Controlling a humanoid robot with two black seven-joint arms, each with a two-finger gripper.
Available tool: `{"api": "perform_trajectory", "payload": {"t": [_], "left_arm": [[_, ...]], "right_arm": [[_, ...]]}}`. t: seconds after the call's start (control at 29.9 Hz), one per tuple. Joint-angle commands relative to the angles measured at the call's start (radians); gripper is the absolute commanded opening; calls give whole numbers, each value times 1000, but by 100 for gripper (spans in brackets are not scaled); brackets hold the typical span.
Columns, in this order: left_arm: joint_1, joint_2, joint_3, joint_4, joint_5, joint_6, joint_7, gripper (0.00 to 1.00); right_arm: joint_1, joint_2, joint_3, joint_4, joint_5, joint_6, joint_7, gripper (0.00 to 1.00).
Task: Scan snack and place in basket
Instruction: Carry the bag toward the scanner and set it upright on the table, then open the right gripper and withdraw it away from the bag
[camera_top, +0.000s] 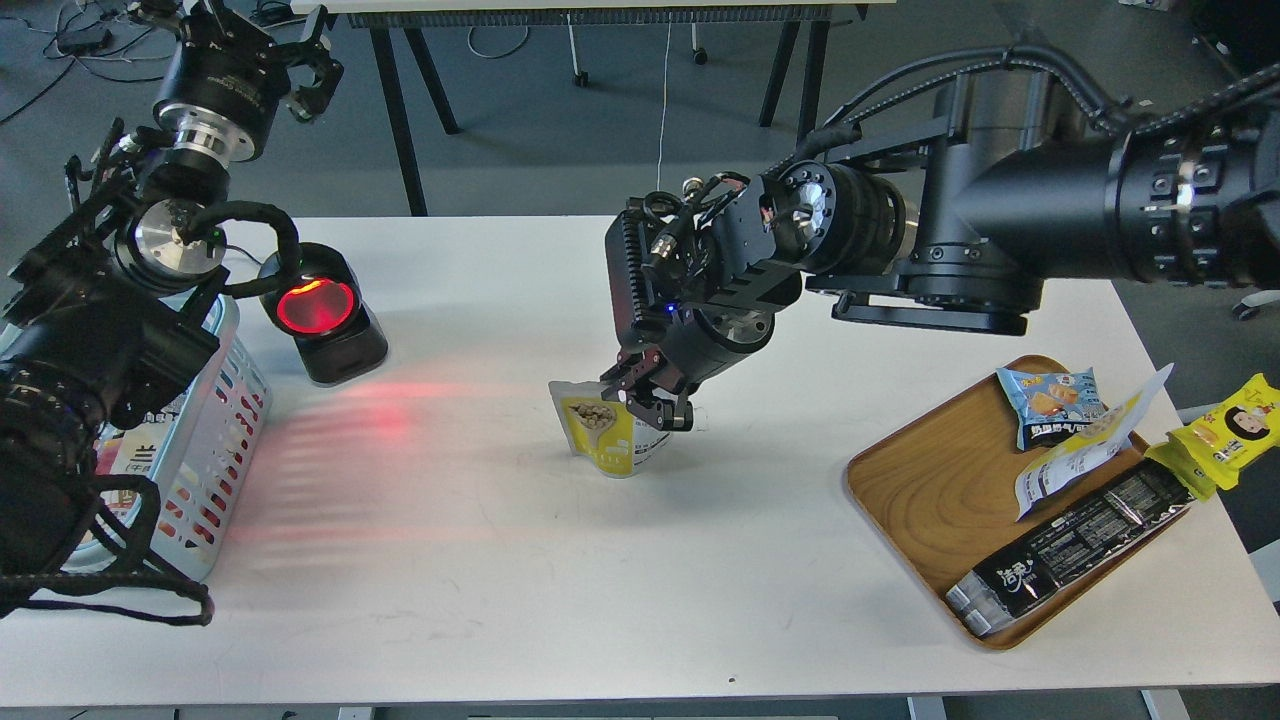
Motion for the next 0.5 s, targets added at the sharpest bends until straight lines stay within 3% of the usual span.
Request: {"api": "perform_trajectory", "payload": {"t": [0.0, 0.1, 0.2, 0.33, 0.4, 0.47], "left_arm": [[-6, 1, 0, 0, 0, 0, -1, 100], [-12, 1, -2, -2, 0, 0, -1, 100], [-12, 33, 1, -17, 2, 0, 2, 100], [-15, 97, 8, -67, 8, 0, 17, 100], [-21, 128, 35, -100, 12, 0, 34, 100], [-56, 157, 92, -133, 46, 0, 76, 99]], "right_arm": [[15, -49, 48, 12, 9, -7, 0, 33], [21, -161, 163, 47, 64, 10, 0, 59], [22, -253, 237, 65, 147, 71, 0, 65], [1, -396, 323, 84, 236, 84, 0, 96], [-34, -457, 361, 96, 287, 88, 0, 96], [-69, -508, 405, 90, 346, 91, 0, 96]]}}
